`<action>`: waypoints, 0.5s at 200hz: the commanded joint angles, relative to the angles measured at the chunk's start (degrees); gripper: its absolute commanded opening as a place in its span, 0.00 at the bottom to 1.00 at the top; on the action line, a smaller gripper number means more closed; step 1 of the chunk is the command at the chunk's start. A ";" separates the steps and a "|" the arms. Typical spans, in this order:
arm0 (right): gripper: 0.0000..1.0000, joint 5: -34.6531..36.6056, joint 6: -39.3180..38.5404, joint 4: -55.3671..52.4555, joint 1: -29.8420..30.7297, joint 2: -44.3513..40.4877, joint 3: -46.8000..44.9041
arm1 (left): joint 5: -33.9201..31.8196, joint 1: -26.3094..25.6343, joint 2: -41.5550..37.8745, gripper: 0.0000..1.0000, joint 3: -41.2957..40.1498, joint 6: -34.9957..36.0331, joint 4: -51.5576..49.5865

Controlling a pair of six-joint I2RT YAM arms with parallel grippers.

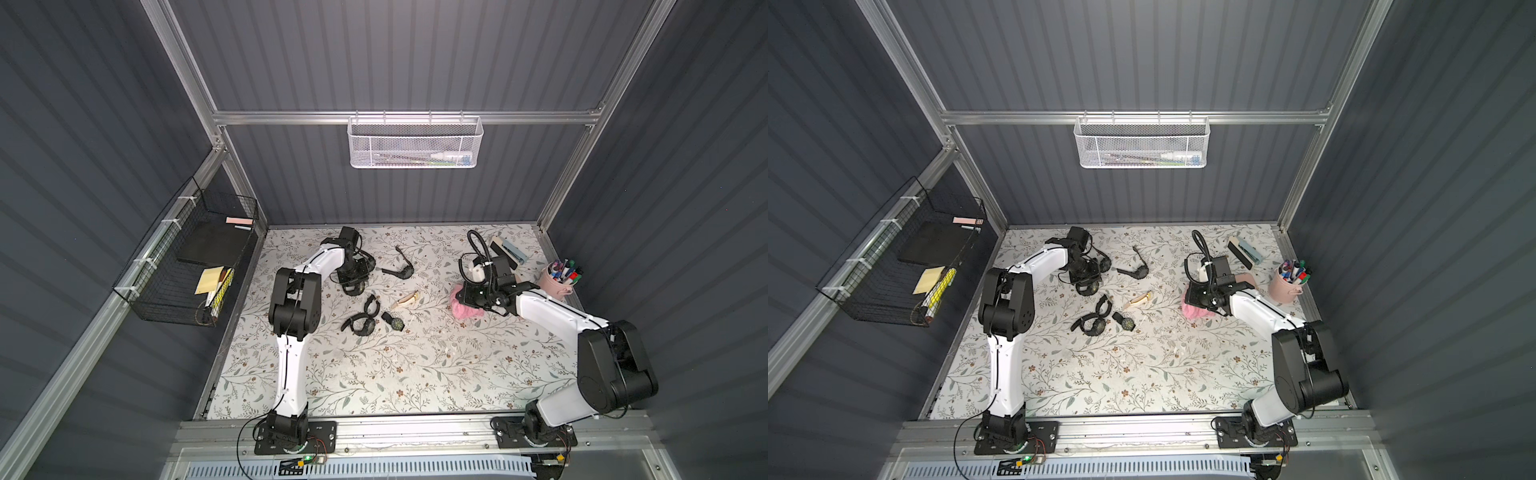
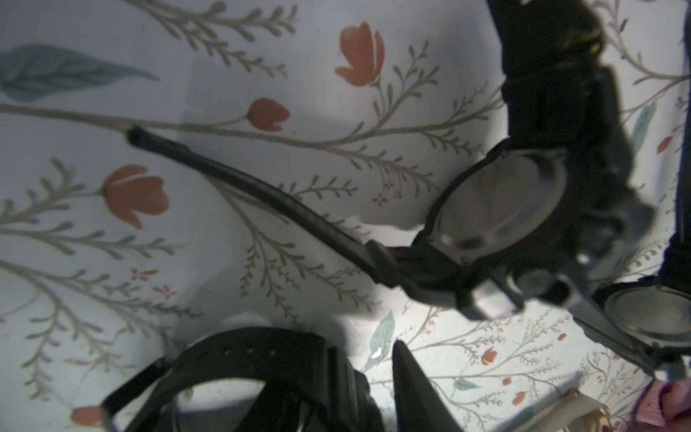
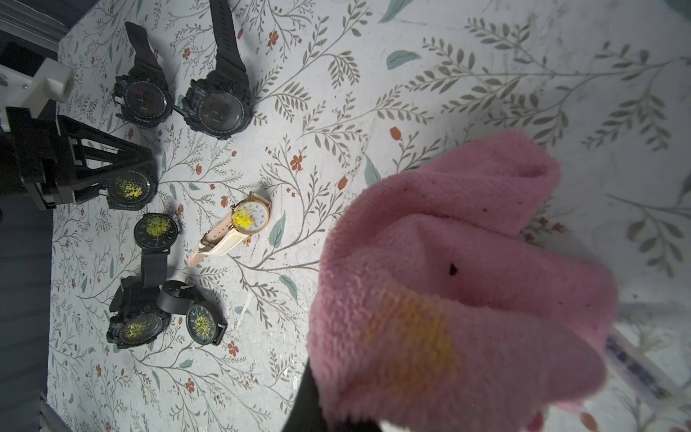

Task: Wipe the watch dial
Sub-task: Adjust the watch at the center of the board.

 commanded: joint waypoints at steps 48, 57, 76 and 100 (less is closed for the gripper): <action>0.00 -0.72 0.59 1.12 -0.19 0.91 0.82 | 0.31 0.10 1.46 0.35 3.93 2.71 -1.97; 0.00 -0.72 0.66 1.09 -0.19 0.98 0.90 | 0.54 0.09 1.48 0.33 4.08 2.70 -1.97; 0.00 -0.72 0.68 1.09 -0.19 1.08 0.99 | 1.06 0.10 1.39 0.30 3.78 2.80 -1.69; 0.00 -0.75 0.71 1.09 -0.19 1.28 1.17 | 3.54 0.10 0.88 0.25 2.38 3.02 -1.03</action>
